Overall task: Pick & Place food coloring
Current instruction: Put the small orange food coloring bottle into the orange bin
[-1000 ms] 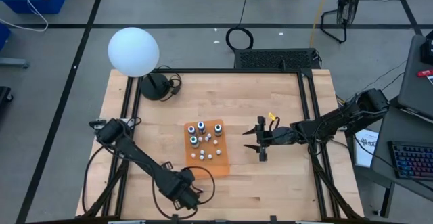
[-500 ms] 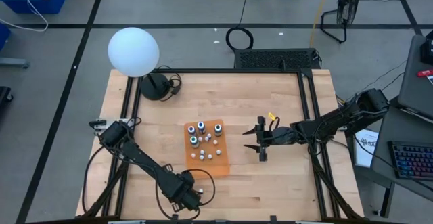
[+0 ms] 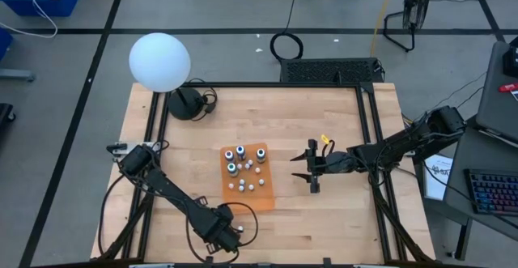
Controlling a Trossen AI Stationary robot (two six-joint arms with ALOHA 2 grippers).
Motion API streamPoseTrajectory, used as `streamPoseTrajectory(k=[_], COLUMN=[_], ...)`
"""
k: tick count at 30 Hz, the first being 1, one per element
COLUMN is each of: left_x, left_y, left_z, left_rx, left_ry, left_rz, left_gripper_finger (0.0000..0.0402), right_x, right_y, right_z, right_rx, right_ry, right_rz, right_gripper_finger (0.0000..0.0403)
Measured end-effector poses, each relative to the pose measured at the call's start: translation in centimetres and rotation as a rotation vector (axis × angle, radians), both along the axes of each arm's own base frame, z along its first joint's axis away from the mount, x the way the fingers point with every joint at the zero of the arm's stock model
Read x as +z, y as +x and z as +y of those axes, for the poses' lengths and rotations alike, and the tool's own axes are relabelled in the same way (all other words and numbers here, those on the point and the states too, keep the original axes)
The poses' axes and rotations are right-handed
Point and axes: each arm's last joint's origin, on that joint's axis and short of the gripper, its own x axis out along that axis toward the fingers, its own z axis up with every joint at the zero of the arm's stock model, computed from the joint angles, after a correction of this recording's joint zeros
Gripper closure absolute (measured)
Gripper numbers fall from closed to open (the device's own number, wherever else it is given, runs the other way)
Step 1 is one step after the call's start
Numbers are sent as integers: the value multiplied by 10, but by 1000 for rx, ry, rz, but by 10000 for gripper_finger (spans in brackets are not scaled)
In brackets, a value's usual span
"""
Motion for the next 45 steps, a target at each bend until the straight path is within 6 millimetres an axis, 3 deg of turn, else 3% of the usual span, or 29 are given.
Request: streamPoseTrajectory(k=[30, 38, 45], left_x=[0, -16, -17], left_y=[-1, -13, -11], left_z=[-1, 4, 6], left_rx=[4, 19, 17], left_ry=[-20, -25, -29], left_rz=[16, 103, 93], left_gripper_finger=[229, 229, 229], right_x=[0, 0, 0], right_y=[0, 0, 0], right_z=[0, 0, 0], right_rx=[0, 1, 1], right_ry=[0, 0, 0], right_rz=[0, 0, 0], right_gripper_finger=[190, 190, 190])
